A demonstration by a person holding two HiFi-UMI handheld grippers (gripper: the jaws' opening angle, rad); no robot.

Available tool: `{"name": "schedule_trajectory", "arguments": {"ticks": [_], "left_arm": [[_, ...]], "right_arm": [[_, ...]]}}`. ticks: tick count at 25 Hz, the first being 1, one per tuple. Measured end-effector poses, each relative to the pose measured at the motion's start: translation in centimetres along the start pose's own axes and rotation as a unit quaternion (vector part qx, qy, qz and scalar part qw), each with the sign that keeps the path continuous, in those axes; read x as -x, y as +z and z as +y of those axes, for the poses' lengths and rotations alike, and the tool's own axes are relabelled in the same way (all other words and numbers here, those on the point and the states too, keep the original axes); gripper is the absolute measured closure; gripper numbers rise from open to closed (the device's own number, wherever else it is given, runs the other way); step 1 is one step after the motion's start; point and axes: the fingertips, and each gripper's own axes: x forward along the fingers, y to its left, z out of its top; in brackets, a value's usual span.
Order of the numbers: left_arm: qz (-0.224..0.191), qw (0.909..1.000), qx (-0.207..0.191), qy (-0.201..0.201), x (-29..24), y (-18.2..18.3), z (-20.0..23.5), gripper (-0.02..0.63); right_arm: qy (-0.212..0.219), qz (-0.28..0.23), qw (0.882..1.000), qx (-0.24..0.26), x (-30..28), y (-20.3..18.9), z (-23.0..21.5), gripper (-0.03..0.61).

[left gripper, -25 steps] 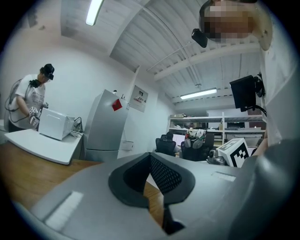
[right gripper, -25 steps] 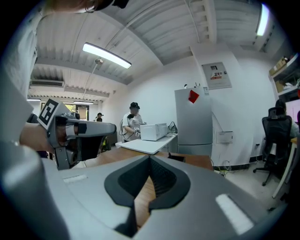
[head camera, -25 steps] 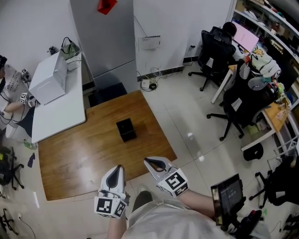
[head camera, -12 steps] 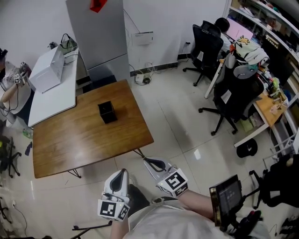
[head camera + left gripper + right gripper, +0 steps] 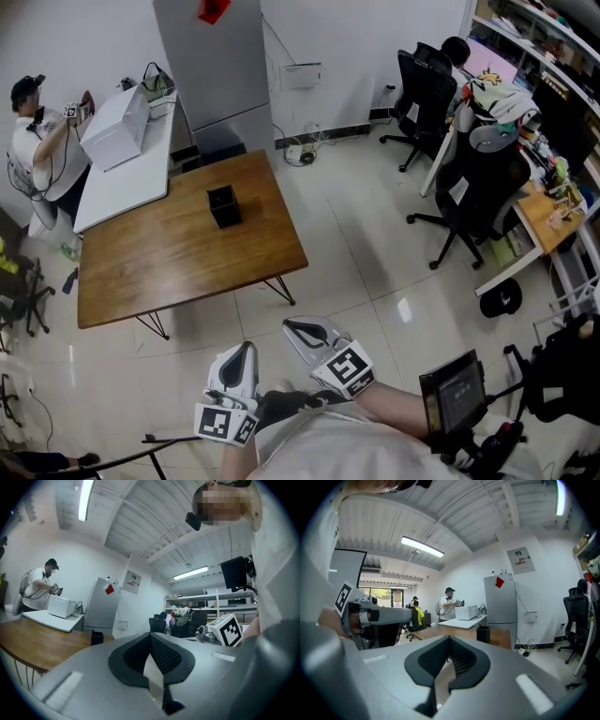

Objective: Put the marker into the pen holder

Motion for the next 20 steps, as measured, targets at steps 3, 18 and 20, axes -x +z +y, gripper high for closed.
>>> {"name": "schedule_trajectory", "arguments": {"ticks": [3, 18, 20], "left_arm": [[-0.014, 0.9997, -0.005, -0.021, 0.7, 0.9, -0.6, 0.598], [-0.034, 0.9971, -0.048, -0.047, 2.7, 4.8, 2.8, 0.598], [-0.035, 0.9971, -0.047, -0.048, 2.8, 4.8, 3.1, 0.598]], "right_arm": [[-0.008, -0.002, 1.0, -0.002, 0.2, 0.3, 0.6, 0.576], [-0.014, -0.035, 0.999, 0.024, -1.9, 5.0, 4.0, 0.577], [-0.016, -0.036, 0.999, 0.026, -2.0, 5.2, 4.1, 0.577]]}}
